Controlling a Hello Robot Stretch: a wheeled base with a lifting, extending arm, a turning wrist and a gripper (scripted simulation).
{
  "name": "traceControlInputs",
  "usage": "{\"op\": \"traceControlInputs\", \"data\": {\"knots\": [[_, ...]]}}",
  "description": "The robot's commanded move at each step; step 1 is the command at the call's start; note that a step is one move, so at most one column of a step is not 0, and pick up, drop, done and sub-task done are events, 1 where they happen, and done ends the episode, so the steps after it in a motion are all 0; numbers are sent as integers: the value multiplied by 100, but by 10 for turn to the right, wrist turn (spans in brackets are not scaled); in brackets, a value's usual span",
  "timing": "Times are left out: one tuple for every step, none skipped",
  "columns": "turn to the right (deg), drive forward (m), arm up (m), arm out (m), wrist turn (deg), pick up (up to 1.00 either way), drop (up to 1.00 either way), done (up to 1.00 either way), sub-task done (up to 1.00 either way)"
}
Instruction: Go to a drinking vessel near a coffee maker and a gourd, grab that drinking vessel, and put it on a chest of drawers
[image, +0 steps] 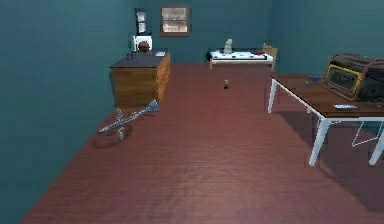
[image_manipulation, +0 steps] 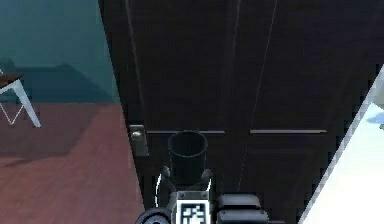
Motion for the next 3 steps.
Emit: {"op": "traceControlInputs", "data": {"knots": [[0, 100, 0, 0, 0, 0, 0, 0, 0], [0, 100, 0, 0, 0, 0, 0, 0, 0], [0, 95, 0, 0, 0, 0, 0, 0, 0]]}}
